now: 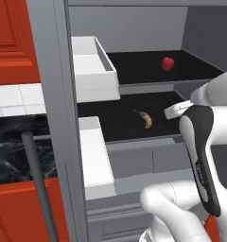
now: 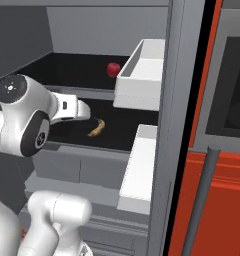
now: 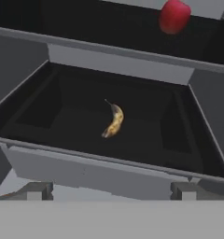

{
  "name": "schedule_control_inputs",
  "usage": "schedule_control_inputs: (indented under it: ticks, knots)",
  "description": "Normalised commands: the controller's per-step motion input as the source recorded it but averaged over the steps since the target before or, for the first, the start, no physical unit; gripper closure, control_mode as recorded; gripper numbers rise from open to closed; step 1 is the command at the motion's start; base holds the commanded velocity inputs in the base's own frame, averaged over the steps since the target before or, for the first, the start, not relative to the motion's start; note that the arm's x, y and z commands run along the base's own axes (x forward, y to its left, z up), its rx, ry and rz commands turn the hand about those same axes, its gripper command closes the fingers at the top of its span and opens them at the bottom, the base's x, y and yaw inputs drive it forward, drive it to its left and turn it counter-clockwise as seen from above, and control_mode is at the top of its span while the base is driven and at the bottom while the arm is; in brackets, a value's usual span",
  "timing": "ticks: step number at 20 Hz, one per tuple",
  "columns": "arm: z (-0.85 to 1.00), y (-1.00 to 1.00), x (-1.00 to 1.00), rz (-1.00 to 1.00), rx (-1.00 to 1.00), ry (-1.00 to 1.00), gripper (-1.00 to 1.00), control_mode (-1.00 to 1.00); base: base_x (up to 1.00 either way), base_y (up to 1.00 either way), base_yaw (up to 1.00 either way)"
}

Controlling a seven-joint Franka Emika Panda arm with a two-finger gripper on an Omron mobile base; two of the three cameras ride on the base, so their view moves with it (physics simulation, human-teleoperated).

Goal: Retrieve the apple and banana from the fridge and place them into the bowl on the dining table.

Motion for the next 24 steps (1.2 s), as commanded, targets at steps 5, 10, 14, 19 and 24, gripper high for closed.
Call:
schedule_control_inputs:
  ticks: [5, 10, 14, 19, 24]
  knots:
    - [0.38, -0.01, 0.01, -0.26, 0.05, 0.0, -1.0, -1.0, 0.0, 0.0, 0.0]
    - [0.35, -0.13, 0.07, -0.24, 0.08, 0.01, -1.0, -1.0, 0.0, 0.0, 0.0]
    - [0.34, -0.22, 0.0, -0.15, 0.09, 0.0, -1.0, -1.0, 0.0, 0.0, 0.0]
    - [0.17, -0.19, 0.16, -0.01, 0.15, 0.0, -1.0, -1.0, 0.0, 0.0, 0.0]
    - [0.33, 0.0, 0.51, 0.01, 0.09, -0.01, -1.0, -1.0, 0.0, 0.0, 0.0]
